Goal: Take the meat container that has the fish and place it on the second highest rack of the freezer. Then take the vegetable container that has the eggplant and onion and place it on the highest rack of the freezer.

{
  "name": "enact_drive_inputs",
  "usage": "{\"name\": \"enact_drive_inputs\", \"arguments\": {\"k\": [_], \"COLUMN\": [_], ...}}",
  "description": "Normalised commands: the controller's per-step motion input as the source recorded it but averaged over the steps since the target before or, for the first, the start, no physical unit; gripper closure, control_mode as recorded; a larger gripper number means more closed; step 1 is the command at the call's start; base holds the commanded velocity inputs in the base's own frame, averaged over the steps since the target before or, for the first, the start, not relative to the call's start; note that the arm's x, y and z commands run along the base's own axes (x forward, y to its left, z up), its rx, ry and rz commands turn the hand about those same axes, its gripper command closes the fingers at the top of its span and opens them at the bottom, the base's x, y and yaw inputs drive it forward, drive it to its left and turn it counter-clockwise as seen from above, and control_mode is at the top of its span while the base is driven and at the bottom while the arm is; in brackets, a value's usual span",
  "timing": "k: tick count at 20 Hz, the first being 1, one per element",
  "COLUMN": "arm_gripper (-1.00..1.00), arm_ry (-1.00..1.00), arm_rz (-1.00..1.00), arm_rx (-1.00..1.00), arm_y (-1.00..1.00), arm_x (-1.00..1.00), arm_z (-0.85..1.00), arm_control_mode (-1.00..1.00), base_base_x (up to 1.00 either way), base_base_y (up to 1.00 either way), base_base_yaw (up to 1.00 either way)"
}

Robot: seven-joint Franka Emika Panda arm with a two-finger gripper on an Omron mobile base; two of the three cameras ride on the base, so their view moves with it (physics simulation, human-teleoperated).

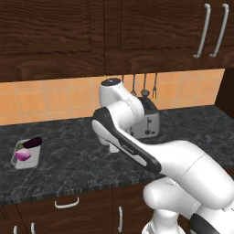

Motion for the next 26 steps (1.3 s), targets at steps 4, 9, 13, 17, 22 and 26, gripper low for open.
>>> {"name": "enact_drive_inputs", "arguments": {"k": [4, 9, 13, 17, 22, 26], "arm_gripper": [1.0, 1.0, 1.0, 1.0, 1.0, 1.0], "arm_ry": [0.09, 0.09, -0.01, -0.01, -0.1, -0.08], "arm_rz": [0.0, 0.0, 0.0, 0.04, 0.02, 0.0], "arm_rx": [0.0, 0.0, 0.0, 0.05, 0.01, 0.0], "arm_y": [0.0, 0.0, -0.14, -0.51, -0.68, -0.71], "arm_x": [0.0, -0.02, -0.28, -0.2, -0.23, -0.13], "arm_z": [0.0, 0.0, -0.01, 0.03, 0.27, 0.33], "arm_control_mode": [-1.0, -1.0, -1.0, -1.0, -1.0, -1.0], "base_base_x": [0.0, 0.0, 0.0, 0.0, 0.0, 0.0], "base_base_y": [0.0, 0.0, 0.0, 0.0, 0.0, 0.0], "base_base_yaw": [0.0, 0.0, 0.0, 0.0, 0.0, 0.0]}}
